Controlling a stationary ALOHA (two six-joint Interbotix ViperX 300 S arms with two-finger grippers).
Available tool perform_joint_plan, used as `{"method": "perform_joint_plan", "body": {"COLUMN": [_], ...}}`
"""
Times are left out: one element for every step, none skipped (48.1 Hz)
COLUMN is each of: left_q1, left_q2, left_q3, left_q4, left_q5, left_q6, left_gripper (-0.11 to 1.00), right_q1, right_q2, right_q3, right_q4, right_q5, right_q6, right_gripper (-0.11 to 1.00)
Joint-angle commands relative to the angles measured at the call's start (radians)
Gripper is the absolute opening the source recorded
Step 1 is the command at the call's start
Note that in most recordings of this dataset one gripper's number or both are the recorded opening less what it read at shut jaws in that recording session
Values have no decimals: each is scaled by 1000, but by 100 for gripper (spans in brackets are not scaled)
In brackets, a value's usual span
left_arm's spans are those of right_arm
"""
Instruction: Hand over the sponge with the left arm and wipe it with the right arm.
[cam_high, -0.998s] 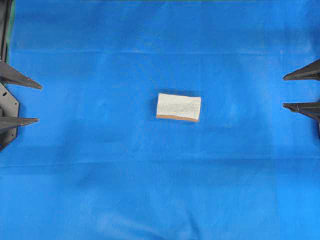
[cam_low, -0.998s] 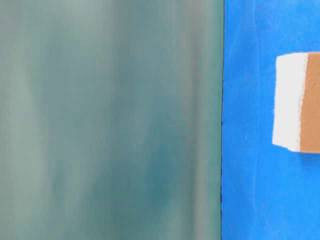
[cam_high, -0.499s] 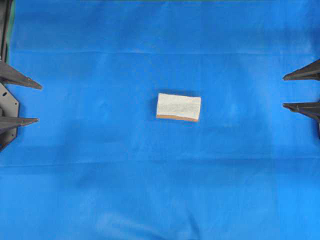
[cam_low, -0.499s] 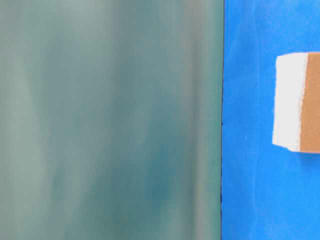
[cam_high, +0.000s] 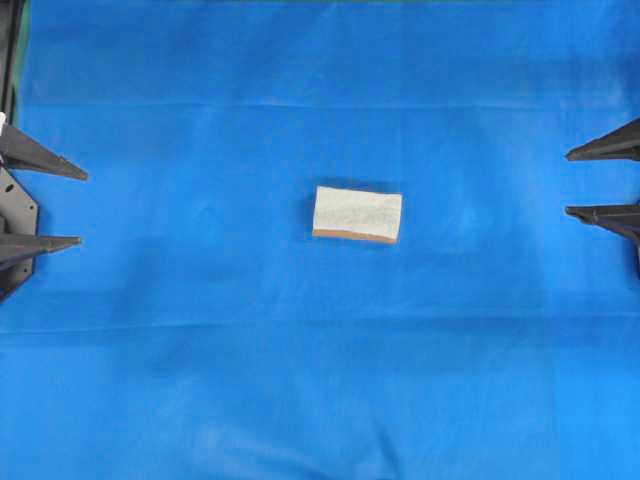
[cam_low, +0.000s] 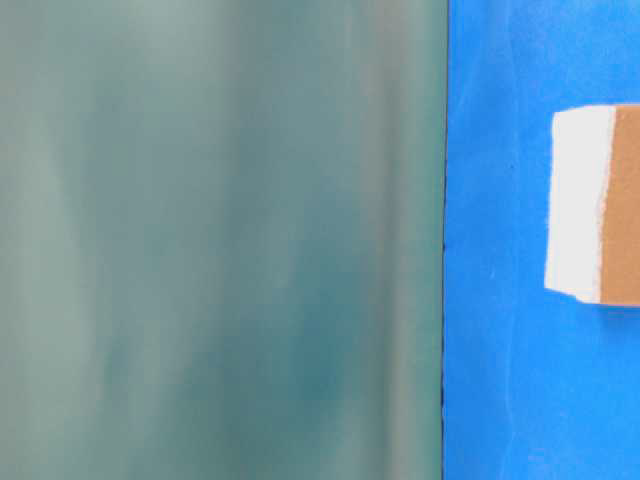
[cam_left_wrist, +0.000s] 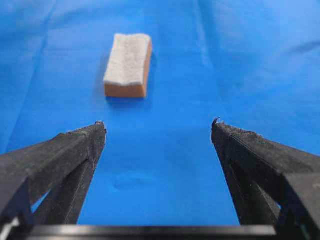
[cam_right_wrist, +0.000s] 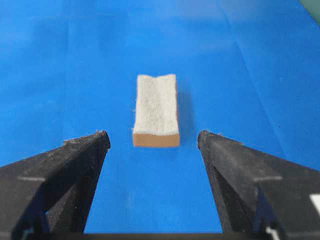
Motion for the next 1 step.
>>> {"method": "perform_joint_plan", "body": {"left_q1": [3], "left_q2": [8], "left_q3": [-11], "left_q4": [-2], "left_q5": [-11], "left_q6": [-5], "left_gripper": [93], "right_q1": [3], "right_q2": [17], "right_q3": [-11], "right_q4": [2], "right_q5": [-11], "right_q6": [0], "right_gripper": [72]}}
